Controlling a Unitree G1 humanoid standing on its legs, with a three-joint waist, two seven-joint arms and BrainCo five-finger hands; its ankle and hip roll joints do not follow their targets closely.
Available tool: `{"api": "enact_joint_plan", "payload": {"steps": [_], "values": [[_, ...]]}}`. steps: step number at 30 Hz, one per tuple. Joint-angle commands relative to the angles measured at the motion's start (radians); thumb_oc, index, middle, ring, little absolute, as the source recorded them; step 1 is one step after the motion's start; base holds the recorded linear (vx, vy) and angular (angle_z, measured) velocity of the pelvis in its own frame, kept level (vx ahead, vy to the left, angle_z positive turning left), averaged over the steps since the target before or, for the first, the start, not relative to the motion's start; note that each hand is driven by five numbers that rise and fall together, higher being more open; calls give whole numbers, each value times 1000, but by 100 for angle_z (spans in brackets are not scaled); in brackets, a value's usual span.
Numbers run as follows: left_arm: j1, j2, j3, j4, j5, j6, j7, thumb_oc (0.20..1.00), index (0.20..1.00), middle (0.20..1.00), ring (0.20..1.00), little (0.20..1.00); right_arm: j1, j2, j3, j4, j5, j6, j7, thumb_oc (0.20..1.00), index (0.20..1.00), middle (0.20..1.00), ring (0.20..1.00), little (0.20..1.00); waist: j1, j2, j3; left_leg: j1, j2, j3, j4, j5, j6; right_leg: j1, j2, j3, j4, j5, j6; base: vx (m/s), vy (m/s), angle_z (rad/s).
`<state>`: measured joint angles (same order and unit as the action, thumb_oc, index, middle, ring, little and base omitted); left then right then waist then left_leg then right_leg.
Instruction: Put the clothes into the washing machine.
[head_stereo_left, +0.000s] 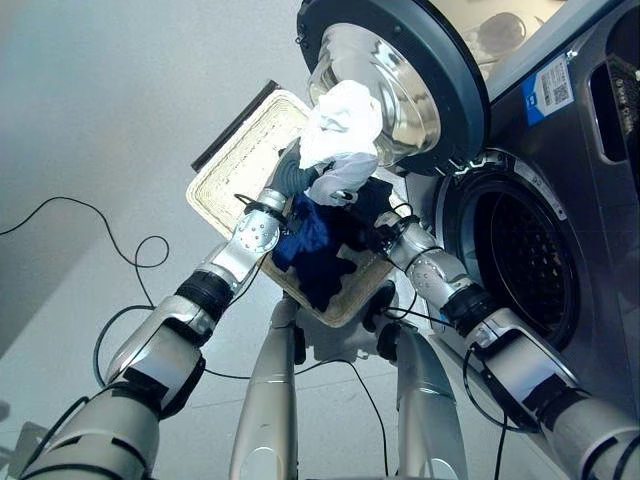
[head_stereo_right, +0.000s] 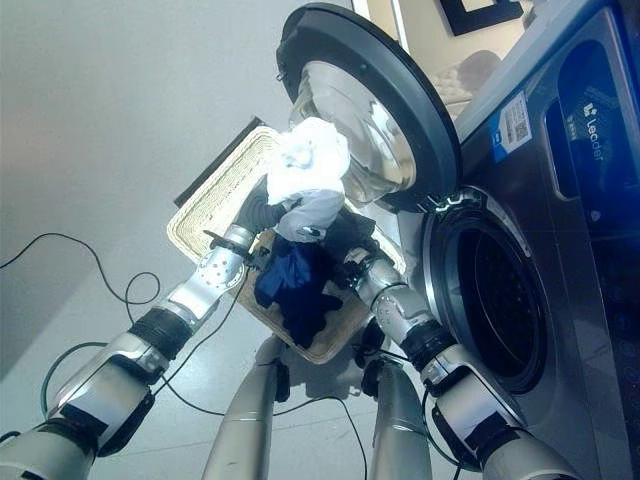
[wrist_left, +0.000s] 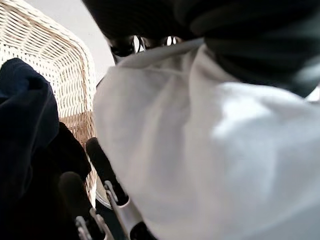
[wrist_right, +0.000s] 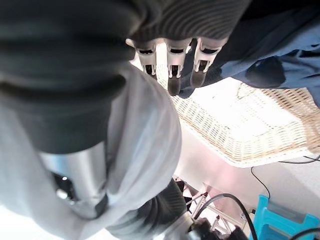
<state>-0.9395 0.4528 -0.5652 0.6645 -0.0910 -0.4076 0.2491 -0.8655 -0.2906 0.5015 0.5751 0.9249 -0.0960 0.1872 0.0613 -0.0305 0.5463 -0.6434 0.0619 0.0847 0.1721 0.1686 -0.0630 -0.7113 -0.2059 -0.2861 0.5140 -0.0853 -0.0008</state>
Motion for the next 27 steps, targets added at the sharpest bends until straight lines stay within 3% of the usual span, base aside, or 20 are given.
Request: {"api": "enact_joint_plan", "payload": {"steps": [1, 6, 15, 16, 17, 18, 19, 20, 27], "values": [[-67, -71, 13, -11, 54, -45, 11, 200, 200, 200, 200, 200, -71, 29, -14, -51, 27, -105, 52, 1000, 1000, 1000, 1000, 1000, -14, 63, -26, -10, -51, 72, 56, -102, -17, 5, 19, -29, -88, 92, 116, 0, 0, 0], [-56, -81, 28, 58, 71, -4, -18, 200, 200, 200, 200, 200, -60, 37, -38, -113, 67, -164, 91, 1000, 1000, 1000, 1000, 1000, -23, 57, -26, -11, -45, 78, 58, -101, -21, 0, 20, -24, -83, 90, 120, 0, 0, 0], [-62, -90, 9, 147, 162, -21, -44, 200, 200, 200, 200, 200, -47, 79, -58, -152, 223, -195, 164, 1000, 1000, 1000, 1000, 1000, -36, 55, -26, -14, -31, 90, 56, -98, -25, -6, 19, -20, -84, 92, 126, -1, 1, 0], [-64, -91, 2, 152, 167, -27, -45, 200, 200, 200, 200, 200, -48, 84, -59, -151, 231, -199, 160, 887, 887, 887, 887, 887, -37, 55, -26, -14, -31, 91, 56, -98, -26, -6, 19, -20, -86, 93, 126, -7, 2, -4], [-67, -92, -11, 159, 189, -41, -42, 200, 200, 200, 200, 200, -47, 90, -58, -147, 232, -201, 153, 570, 570, 570, 570, 570, -38, 55, -26, -15, -30, 91, 58, -98, -27, -6, 17, -20, -86, 94, 127, -5, 0, -4], [-67, -92, -13, 160, 196, -45, -41, 200, 200, 200, 200, 200, -47, 90, -57, -146, 234, -200, 154, 539, 539, 539, 539, 539, -39, 55, -26, -15, -30, 91, 58, -98, -27, -6, 17, -20, -86, 94, 127, -4, 2, -4], [-70, -92, -21, 157, 214, -47, -38, 200, 200, 200, 200, 200, -49, 94, -56, -144, 237, -196, 153, 410, 410, 410, 410, 410, -40, 56, -26, -17, -28, 91, 58, -98, -27, -9, 17, -19, -86, 95, 127, -4, 6, -4], [-74, -89, -32, 155, 231, -55, -35, 200, 200, 200, 200, 200, -48, 96, -54, -140, 240, -193, 144, 200, 200, 200, 200, 200, -41, 55, -26, -18, -27, 92, 58, -98, -28, -11, 16, -18, -87, 96, 128, 0, 0, 0], [-100, -90, -77, 152, 265, -76, -31, 200, 200, 200, 200, 200, -66, 105, -46, -75, 304, -199, 168, 200, 200, 200, 200, 200, -41, 60, -26, -15, -23, 96, 51, -96, -30, -6, 14, -22, -97, 100, 129, -4, 2, -2]]}}
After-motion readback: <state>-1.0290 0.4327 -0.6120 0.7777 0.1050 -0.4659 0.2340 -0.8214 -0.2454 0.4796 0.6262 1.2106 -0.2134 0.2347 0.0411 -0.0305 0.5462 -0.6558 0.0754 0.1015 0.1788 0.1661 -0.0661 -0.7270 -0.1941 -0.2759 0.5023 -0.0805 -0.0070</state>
